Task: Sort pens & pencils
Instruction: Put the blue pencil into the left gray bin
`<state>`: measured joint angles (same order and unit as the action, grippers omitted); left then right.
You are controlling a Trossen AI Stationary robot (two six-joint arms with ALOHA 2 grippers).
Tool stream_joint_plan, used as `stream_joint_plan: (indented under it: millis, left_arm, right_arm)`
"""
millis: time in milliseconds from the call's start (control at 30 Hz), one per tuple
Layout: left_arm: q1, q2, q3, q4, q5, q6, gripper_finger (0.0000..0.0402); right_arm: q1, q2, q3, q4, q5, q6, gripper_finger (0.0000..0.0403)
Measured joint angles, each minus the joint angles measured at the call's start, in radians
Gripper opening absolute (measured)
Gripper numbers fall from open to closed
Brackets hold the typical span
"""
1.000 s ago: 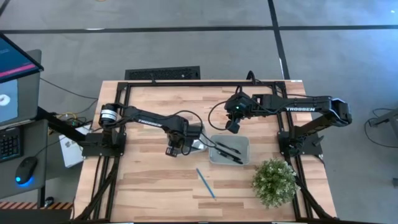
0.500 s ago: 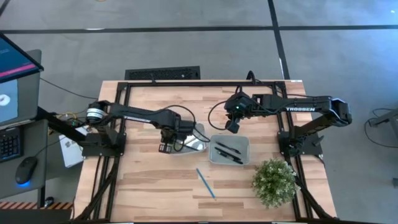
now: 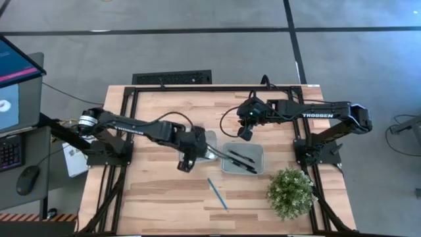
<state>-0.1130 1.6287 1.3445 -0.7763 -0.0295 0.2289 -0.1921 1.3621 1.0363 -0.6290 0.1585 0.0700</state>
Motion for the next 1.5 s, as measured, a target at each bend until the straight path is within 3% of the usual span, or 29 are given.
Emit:
stream_joint_plan:
  millis: [200, 600, 967, 1500]
  left_arm:
    - [-0.077, 0.016, 0.0, 0.064, -0.053, 0.188, 0.0075]
    - [-0.125, 0.149, -0.002, 0.203, -0.116, 0.302, 0.0075]
    - [-0.125, 0.191, -0.001, 0.284, -0.027, 0.349, 0.0075]
    - [-0.164, 0.295, -0.002, 0.425, -0.001, 0.371, 0.0075]
  right_arm:
    - [0.0, 0.0, 0.0, 0.025, 0.0, 0.0, 0.0095]
    - [0.0, -0.001, 0.0, 0.037, 0.0, 0.001, 0.0095]
    - [0.0, 0.0, 0.0, 0.032, 0.0, 0.035, 0.0095]
    - [0.001, 0.0, 0.0, 0.009, 0.0, 0.036, 0.0095]
